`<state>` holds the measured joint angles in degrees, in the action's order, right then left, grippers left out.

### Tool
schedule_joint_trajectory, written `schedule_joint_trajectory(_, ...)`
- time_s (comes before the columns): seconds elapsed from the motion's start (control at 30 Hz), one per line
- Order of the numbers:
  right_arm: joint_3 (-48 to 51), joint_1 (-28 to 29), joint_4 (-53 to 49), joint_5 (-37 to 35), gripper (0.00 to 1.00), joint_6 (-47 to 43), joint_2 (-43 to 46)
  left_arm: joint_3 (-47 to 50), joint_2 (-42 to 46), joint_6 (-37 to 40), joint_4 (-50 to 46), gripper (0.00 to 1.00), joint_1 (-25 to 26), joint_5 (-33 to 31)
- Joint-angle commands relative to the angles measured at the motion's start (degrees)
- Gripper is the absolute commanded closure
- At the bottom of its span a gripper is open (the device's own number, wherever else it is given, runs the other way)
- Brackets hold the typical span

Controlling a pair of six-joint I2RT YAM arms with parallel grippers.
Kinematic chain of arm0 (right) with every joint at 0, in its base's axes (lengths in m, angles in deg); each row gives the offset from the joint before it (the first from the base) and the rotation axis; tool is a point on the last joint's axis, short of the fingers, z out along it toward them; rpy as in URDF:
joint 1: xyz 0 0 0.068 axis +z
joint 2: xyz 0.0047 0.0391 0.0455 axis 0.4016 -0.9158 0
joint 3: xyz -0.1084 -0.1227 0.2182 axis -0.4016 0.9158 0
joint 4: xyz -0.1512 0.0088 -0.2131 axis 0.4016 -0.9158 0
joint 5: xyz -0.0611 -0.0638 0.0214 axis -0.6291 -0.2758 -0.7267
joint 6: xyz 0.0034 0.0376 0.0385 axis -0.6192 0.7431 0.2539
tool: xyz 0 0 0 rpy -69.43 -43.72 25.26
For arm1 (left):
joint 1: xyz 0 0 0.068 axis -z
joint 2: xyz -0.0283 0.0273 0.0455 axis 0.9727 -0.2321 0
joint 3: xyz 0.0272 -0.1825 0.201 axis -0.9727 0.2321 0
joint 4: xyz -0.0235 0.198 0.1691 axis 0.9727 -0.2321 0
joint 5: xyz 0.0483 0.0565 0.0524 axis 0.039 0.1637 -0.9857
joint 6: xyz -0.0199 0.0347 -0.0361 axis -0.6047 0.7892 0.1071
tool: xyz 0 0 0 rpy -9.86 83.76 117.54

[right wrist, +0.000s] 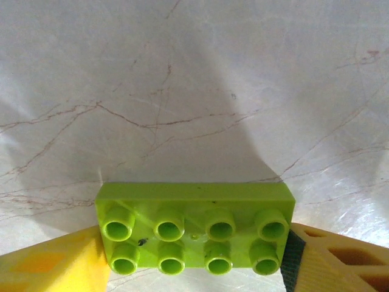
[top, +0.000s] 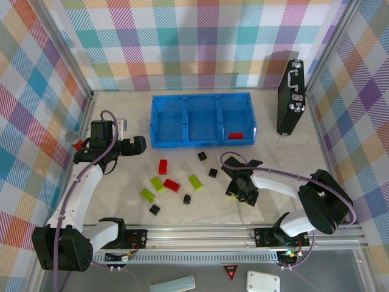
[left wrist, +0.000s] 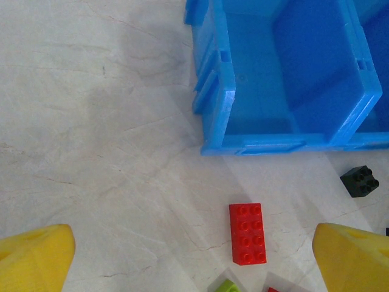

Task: Sort the legos into containers by color
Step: Pick up the lego from the bottom-center of the table.

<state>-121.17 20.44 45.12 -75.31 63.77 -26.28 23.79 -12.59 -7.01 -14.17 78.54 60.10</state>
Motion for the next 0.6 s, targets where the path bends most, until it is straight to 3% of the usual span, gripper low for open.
schedule_joint_trajectory(0.0,0.0,0.4,-1.3,-0.1,0.3,-0.1,-0.4,0.7,-0.3,0.0,0.7,0.0,-0.5,1.0)
schedule_joint_trajectory(0.57,-7.1,0.4,-7.7,-2.7,0.33,-7.2,-0.2,0.6,0.0,0.1,0.6,0.0,-0.4,0.9)
